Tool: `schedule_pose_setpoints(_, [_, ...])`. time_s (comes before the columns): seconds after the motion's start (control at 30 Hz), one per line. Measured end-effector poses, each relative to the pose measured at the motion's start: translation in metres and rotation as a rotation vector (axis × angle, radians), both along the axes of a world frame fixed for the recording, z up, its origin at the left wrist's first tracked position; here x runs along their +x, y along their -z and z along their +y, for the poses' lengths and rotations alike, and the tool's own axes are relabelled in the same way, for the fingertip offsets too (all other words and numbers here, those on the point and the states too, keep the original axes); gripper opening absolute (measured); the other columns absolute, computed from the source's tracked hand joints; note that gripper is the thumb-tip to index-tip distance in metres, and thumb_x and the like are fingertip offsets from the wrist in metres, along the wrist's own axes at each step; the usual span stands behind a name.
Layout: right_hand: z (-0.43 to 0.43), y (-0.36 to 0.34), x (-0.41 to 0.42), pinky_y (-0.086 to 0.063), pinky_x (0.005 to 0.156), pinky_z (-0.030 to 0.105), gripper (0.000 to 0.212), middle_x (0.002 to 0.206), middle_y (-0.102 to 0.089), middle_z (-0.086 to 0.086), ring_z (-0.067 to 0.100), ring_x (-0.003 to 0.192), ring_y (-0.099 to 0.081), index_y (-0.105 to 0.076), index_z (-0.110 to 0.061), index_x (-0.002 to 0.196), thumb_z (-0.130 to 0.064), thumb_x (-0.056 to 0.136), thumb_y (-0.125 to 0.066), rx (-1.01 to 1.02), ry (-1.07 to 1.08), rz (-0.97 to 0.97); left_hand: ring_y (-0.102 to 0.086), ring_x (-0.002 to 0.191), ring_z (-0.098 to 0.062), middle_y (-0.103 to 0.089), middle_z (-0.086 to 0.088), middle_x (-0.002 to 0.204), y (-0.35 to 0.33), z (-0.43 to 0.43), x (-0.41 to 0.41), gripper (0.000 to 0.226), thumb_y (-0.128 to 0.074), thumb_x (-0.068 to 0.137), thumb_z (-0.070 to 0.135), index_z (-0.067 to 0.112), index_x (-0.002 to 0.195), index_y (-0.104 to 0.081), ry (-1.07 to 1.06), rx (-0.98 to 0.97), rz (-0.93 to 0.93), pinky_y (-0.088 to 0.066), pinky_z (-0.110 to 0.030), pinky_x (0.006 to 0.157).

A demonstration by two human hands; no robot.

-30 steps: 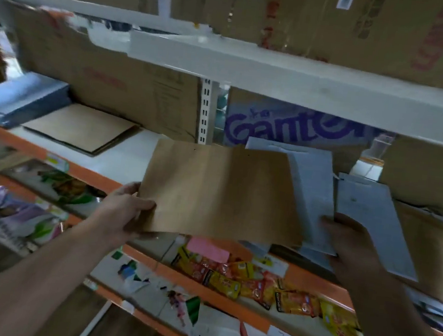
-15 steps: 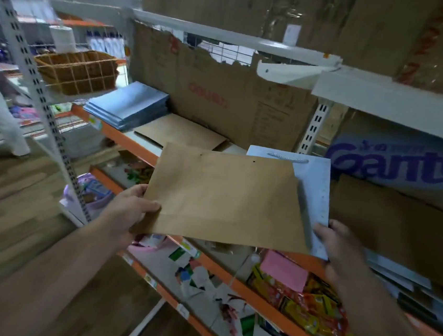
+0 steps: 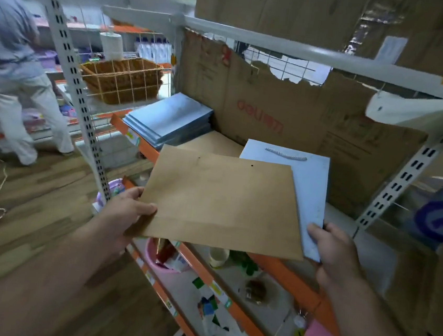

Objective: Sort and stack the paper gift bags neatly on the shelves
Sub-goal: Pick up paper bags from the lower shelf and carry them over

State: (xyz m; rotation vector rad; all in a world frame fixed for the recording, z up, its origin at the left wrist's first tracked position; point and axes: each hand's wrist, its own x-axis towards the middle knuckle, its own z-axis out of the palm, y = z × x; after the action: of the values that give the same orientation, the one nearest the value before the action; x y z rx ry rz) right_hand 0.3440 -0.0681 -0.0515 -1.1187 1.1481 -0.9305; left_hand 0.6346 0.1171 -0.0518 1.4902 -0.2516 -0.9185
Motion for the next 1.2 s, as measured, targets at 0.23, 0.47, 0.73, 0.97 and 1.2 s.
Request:
schedule_pose_setpoints(0.23, [-0.063,0.0,0.05,-0.055,0.083,0.051,0.017,0.095,-0.071,0.013,0.034,0.085,-0.068,-0.068,-0.01,0.096,-0.003,0.099,-0.053,-0.021,0.014,0.044,-0.065,0.075,-0.027,-0.068,-0.013,0.095,-0.022,-0.065,0.07,0.03,-0.053,0.091,-0.013,0.014,0.103,-0.061,-0.025,0.006,-0.062,-0.056,-0.041,0.071])
schedule_pose_setpoints(0.47, [-0.084,0.008,0.069,-0.055,0.07,0.038,0.016,0.091,-0.072,0.01,0.03,0.08,-0.069,-0.067,-0.008,0.1,-0.003,0.099,-0.052,-0.009,0.062,0.107,-0.06,0.071,-0.026,-0.064,-0.012,0.091,-0.018,-0.121,0.11,0.029,-0.048,0.096,-0.01,0.016,0.104,-0.059,0.057,0.041,-0.073,-0.054,-0.027,0.042])
schedule_pose_setpoints(0.73, [-0.065,0.004,0.079,-0.054,0.056,0.032,0.02,0.09,-0.071,0.011,0.025,0.071,-0.071,-0.065,-0.009,0.09,-0.002,0.101,-0.049,0.028,0.27,0.07,-0.064,0.08,-0.022,-0.067,-0.012,0.101,0.008,-0.191,0.165,0.033,-0.05,0.095,-0.009,0.01,0.122,-0.057,0.216,0.026,-0.074,-0.055,-0.031,0.059])
schedule_pose_setpoints(0.97, [-0.024,0.001,0.095,-0.05,0.067,0.034,0.018,0.096,-0.068,0.009,0.028,0.084,-0.065,-0.063,-0.009,0.101,-0.005,0.102,-0.045,0.043,0.639,-0.073,-0.065,0.092,-0.026,-0.065,-0.014,0.112,0.022,-0.24,0.218,0.037,-0.051,0.094,-0.012,0.008,0.124,-0.056,0.419,-0.013,-0.051,-0.052,-0.033,0.071])
schedule_pose_setpoints(1.2, [0.028,0.003,0.112,-0.048,0.066,0.034,0.018,0.101,-0.067,0.008,0.026,0.085,-0.064,-0.062,-0.015,0.096,-0.007,0.101,-0.047,0.04,0.895,-0.092,-0.063,0.092,-0.024,-0.062,-0.016,0.109,0.035,-0.259,0.262,0.037,-0.045,0.096,-0.011,0.01,0.124,-0.055,0.53,-0.024,-0.012,-0.05,-0.033,0.071])
